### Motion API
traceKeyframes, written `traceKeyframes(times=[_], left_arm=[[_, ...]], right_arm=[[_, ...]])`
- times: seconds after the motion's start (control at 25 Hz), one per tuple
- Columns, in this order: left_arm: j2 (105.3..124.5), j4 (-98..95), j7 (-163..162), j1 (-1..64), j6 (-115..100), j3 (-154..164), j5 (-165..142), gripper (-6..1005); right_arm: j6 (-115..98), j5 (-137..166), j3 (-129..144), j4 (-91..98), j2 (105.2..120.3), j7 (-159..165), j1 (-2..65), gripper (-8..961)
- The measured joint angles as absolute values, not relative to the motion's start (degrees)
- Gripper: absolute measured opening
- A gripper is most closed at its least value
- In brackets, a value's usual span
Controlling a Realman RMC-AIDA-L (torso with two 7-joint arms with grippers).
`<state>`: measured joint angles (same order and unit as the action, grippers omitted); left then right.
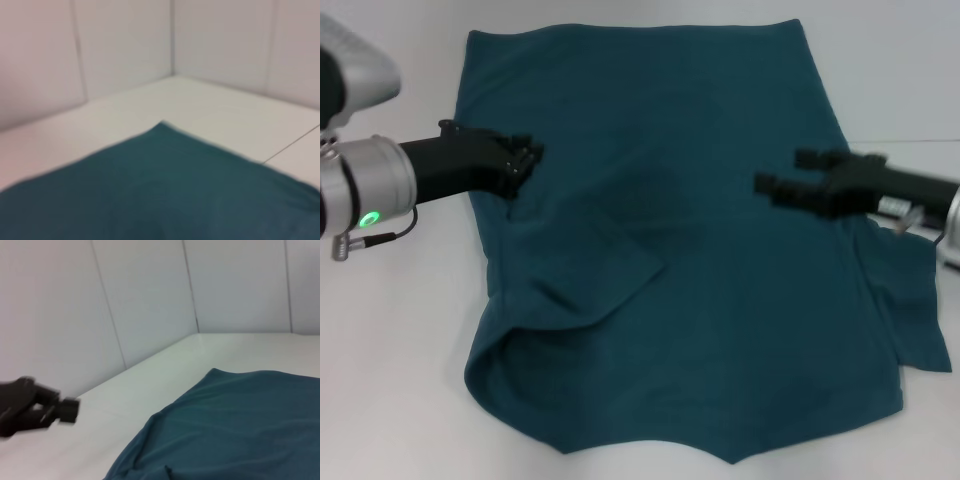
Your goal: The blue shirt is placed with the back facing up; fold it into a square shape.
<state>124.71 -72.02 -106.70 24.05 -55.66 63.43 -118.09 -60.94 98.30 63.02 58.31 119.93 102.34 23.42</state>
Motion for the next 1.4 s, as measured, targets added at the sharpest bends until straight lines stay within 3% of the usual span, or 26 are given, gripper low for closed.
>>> traceKeyframes(times=[0.36,0.52,0.8,1.04,1.2,1.4], left_arm=[[124.68,-64.0,-87.5,16.6,-68.3,54.3,-84.2,133],[123.7,-56.1,-86.0,17.4,-79.6,46.3,-73.1,131],[122.17,-56.3,-83.6,19.1,-93.8,41.7,-86.8,126],[120.45,-58.2,-86.7,23.3,-98.9,41.4,-101.9,198],[120.53,-59.0,-87.6,23.7,-99.5,41.3,-104.7,261],[120.95,-58.5,-86.9,23.4,-97.2,41.3,-105.6,289]], right_arm=[[-71.8,117.0,56.0,77.0,119.99,129.1,23.9,835],[-73.2,124.5,56.5,83.1,120.1,138.9,24.1,819],[-79.3,145.7,62.7,86.6,120.22,153.6,28.8,792],[-85.1,158.9,67.1,88.3,120.33,163.0,31.9,768],[-92.1,164.1,66.7,89.7,120.34,165.9,33.6,752],[-93.1,160.4,63.5,92.3,120.4,167.8,30.3,732]])
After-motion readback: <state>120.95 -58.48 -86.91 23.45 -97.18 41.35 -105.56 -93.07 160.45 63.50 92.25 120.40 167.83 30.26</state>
